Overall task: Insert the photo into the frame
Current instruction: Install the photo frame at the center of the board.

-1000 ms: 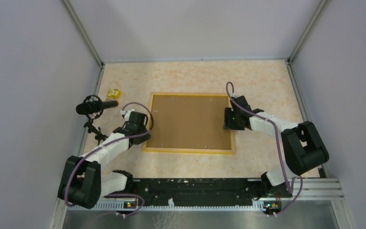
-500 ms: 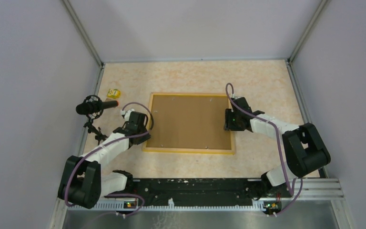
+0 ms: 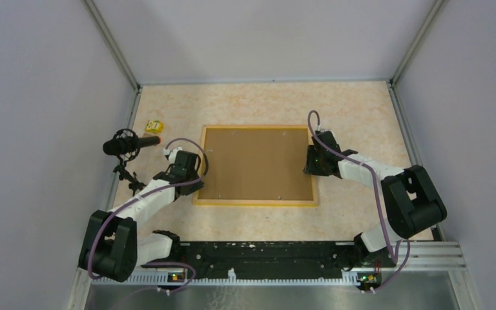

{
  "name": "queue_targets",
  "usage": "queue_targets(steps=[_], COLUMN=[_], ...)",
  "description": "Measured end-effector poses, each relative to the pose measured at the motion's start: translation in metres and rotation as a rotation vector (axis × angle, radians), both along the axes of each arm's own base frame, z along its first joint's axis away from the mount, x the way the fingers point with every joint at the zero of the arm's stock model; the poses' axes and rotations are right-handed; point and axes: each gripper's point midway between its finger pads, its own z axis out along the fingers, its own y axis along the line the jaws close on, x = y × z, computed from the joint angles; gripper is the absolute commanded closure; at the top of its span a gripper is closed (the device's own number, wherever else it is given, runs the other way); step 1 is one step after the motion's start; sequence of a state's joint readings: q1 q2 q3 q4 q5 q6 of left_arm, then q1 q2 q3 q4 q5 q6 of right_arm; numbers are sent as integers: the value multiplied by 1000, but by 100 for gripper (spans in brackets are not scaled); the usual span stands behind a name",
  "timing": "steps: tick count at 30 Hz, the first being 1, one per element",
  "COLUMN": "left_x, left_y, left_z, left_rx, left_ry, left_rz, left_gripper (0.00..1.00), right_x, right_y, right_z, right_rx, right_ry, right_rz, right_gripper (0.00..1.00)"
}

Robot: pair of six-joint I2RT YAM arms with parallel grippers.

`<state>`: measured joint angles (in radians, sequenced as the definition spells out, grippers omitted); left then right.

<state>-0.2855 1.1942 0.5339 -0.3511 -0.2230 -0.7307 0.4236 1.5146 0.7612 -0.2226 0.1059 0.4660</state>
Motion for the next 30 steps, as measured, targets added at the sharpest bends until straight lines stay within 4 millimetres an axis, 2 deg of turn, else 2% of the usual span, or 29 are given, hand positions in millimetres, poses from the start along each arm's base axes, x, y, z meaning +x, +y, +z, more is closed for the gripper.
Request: queue_targets(steps=[6,13,22,30], left_x=[0,0,0,0], left_y=[0,0,0,0], left_z=[0,0,0,1], left_rx=[1,3,1,-2], left_ry=[0,-2,-2,-4], left_rz=[-4,-4,-1,5], left_gripper=[68,67,65,64], right_x=[3,16,16,11], right_y=[-2,-3,-5,-6], right_z=[0,-1,2,2], right_rx=[24,69,-21,-9], right_ry=[0,-24,-35,-34], right_rz=[-100,-257,-358,-466], right_gripper=[84,100,100,100])
